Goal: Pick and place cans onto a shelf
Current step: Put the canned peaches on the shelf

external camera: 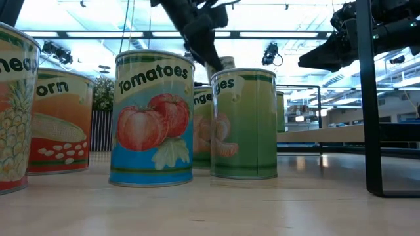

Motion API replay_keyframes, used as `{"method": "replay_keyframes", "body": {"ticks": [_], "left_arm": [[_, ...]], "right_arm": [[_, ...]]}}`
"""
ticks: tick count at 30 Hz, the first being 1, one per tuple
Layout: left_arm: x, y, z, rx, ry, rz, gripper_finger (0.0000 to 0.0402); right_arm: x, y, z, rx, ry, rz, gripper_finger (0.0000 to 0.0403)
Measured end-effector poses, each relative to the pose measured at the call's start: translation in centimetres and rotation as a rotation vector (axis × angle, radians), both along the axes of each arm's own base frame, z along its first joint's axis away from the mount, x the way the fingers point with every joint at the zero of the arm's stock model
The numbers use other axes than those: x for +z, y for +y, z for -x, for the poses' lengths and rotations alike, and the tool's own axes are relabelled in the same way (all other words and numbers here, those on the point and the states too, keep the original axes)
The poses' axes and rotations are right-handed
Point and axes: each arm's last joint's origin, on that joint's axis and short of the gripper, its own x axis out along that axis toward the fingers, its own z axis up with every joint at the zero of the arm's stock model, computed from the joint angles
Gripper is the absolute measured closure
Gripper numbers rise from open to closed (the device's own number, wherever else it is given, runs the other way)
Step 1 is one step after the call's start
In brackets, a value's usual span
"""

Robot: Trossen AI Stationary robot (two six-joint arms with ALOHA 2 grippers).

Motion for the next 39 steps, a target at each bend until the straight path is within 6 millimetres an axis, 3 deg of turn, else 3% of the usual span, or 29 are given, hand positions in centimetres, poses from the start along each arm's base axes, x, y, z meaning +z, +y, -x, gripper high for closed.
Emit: {"method": "replay_keyframes", "body": {"ticks": [5,14,24,33,39], "left_arm": [[0.4,-2.8,-1.1,-0.069,-0.084,0.051,0.0084],[-2.1,-7.0,-5.5,-0.179,-0.081,0.073,0.0084],[-3.8,-7.3,-10.0,-0.259,0.082,0.047,0.0083],[-5.3,-7.3,-10.9,-0.335,0.105,-0.011,0.0077],[-5.3,-7.9,-11.2,-0.302,0.081,-0.053,0.0020]], "right_arm": [[0.0,0.0,0.0,0.000,0.000,0.000,0.0218],[-0.1,-0.1,-0.3,-0.001,0.007,-0.006,0.0218],[0.0,0.0,0.0,-0.010,0.005,-0.003,0.0218],[-0.1,0.0,0.0,-0.010,0.010,-0.002,0.0218],[-0.1,0.0,0.0,-0.010,0.008,-0.001,0.0218]]}}
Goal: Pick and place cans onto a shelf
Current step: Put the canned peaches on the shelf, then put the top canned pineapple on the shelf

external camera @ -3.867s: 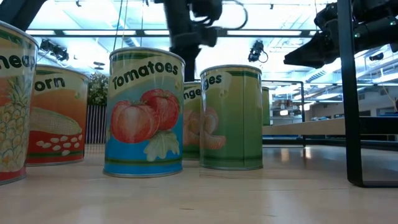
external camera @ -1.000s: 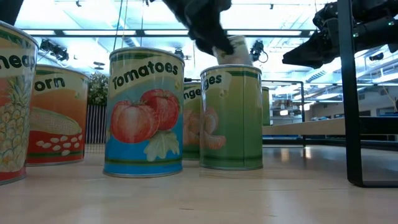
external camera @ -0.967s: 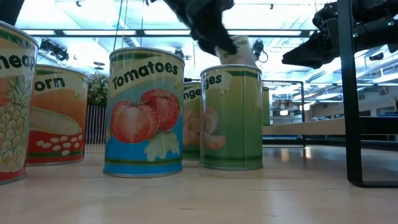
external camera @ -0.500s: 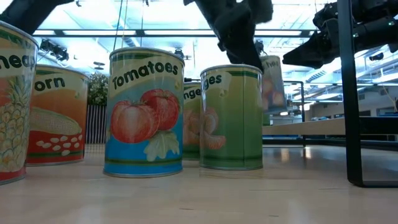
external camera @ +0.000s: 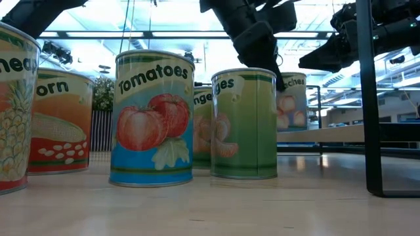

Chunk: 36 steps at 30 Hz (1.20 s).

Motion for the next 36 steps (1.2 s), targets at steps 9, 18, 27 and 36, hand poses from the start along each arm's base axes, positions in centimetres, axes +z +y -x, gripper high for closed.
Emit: {"method": "replay_keyframes", "body": {"ticks": [9,18,27,36], "left_arm": [[0.0,-1.6,0.3,-0.006,0.036,-0.257,0.0011],[0.1,-1.7,0.7,0.152,0.071,-0.499,0.0011],[0.3,-1.2,1.9,0.264,0.134,-0.510,0.0011],[4.2,2.3,4.7,0.389,0.131,-0.145,0.0015]], "right_arm": [[0.0,0.0,0.0,0.006,0.003,-0.005,0.0218],[0.0,0.0,0.0,0.009,0.004,-0.004,0.0218],[-0.1,0.0,0.0,0.010,0.012,-0.005,0.0218],[-0.2,0.0,0.0,0.011,0.016,-0.006,0.0218]]}}
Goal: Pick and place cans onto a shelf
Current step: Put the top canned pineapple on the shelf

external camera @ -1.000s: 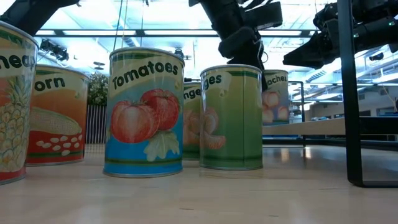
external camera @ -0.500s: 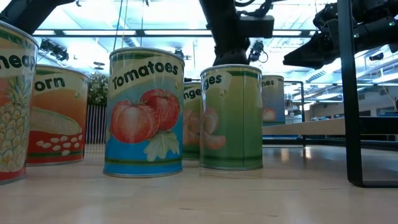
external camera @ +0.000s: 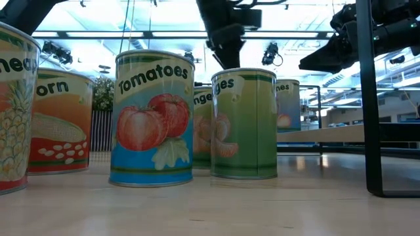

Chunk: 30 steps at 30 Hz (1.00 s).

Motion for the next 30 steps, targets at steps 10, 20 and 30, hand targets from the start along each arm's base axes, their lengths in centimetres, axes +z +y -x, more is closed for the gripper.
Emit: {"method": "replay_keyframes", "body": {"ticks": [10,20,30], "left_arm": [[-1.6,0.7,2.2,0.053,0.129,0.159,0.0015],[-2.0,1.4,6.7,0.174,0.068,0.204,0.0015],[-8.2,1.6,8.1,0.203,0.084,0.289,0.0015]], "right_arm": [[-0.1,0.1,0.0,0.008,0.016,0.003,0.0218],[0.1,0.1,-0.1,0.010,-0.007,0.010,0.0218],[0.2,0.1,-0.1,0.016,-0.016,0.004,0.0218]]}}
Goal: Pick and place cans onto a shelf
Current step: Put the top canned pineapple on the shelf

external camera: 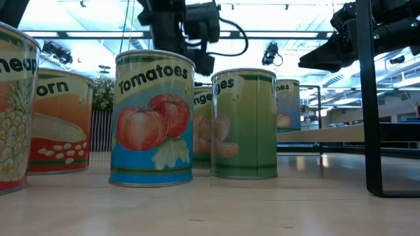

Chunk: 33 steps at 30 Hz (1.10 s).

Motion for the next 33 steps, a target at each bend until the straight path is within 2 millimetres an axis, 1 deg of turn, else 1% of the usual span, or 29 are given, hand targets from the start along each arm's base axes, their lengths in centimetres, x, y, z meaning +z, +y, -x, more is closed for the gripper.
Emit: {"method": "replay_keyframes", "body": {"ticks": [4,7,14,20,23,28,31,33], "left_arm": [[-1.3,0.5,-0.1,0.001,-0.060,-0.011,0.0015],[-1.9,0.9,-0.5,0.008,-0.144,-0.022,0.0015],[-2.2,0.8,-1.3,-0.022,-0.261,-0.024,0.0015],[-2.1,0.8,-1.5,-0.066,-0.279,-0.041,0.0016],[-2.0,0.8,-1.6,-0.086,-0.288,-0.051,0.0030],[-1.9,0.8,-1.7,-0.095,-0.303,-0.049,0.0072],[-0.9,0.9,-1.6,-0.091,-0.299,-0.050,0.0092],[0.9,1.0,-1.7,-0.084,-0.329,-0.066,0.0093]], "right_arm": [[0.0,0.0,0.0,0.001,0.000,0.001,0.0218],[0.0,0.0,0.0,0.002,-0.001,0.003,0.0218],[0.0,0.0,0.0,0.002,-0.002,0.004,0.0218],[0.0,0.0,0.0,0.003,-0.002,0.007,0.0218],[0.0,0.0,0.0,0.003,-0.003,0.007,0.0218],[0.0,0.0,0.0,0.004,0.002,0.017,0.0218],[0.1,0.0,0.0,-0.011,0.002,0.028,0.0218],[0.2,0.0,0.1,-0.025,-0.002,0.036,0.0218]]}}
